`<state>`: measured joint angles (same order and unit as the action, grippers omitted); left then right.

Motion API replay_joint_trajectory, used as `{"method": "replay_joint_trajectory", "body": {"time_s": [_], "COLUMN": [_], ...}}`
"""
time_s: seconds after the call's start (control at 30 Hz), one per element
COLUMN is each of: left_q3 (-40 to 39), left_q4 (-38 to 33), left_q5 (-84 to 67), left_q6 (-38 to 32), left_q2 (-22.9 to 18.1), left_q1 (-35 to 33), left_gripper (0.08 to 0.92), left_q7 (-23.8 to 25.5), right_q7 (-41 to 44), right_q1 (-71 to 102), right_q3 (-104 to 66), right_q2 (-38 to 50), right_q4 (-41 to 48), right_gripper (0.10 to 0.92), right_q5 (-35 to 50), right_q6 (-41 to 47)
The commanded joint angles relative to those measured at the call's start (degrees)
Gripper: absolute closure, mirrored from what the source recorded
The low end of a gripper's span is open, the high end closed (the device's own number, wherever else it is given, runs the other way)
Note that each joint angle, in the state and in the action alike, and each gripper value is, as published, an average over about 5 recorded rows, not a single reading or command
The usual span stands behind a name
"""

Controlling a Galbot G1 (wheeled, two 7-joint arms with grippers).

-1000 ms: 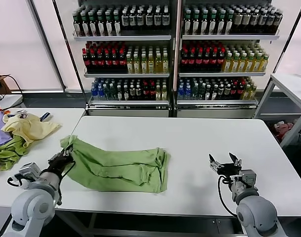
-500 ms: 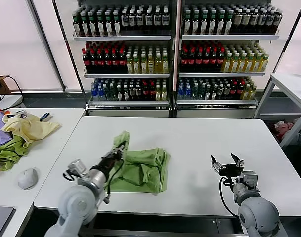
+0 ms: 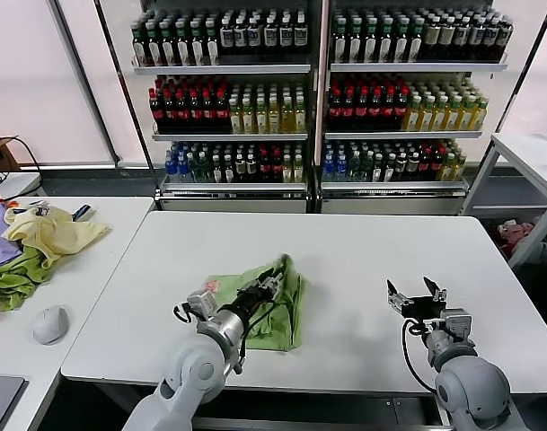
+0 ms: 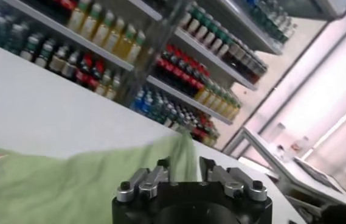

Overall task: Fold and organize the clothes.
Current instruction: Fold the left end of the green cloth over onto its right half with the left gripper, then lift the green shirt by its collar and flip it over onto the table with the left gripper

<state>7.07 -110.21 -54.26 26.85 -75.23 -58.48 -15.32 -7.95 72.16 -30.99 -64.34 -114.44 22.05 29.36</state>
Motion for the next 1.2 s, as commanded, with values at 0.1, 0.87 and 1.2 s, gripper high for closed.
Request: {"method": "replay_joint_trajectory", "body": {"time_s": [0.1,0.87,1.2], "left_q3": [4.1,7.5,4.7], "left_q4": [-2.4,3.3,9.2], "left_q5": [2.4,29.8,29.3], "left_q6": [-1.3,-3.2,-2.6], "left_q2": [2.4,5.4,3.4], "left_q1": [-5.3,-11.9,-8.4], "left_gripper": [0.439,0.177,0.227], "left_q7": [4.1,-5.4,-4.9], "right_q7": [0.0,0.0,0.1], "right_q1": [-0.3,1.1,2.1], "right_q3": [0.6,1.4,0.5], "right_q2": [-0.6,-1.9,-1.4], "right_q4": [-0.1,-1.6,-2.5], "right_gripper": [0.203,0.203,0.203], "right_q5": [-0.6,-2.0,-1.9], "right_q6": [0.1,-0.4,-0.5]}}
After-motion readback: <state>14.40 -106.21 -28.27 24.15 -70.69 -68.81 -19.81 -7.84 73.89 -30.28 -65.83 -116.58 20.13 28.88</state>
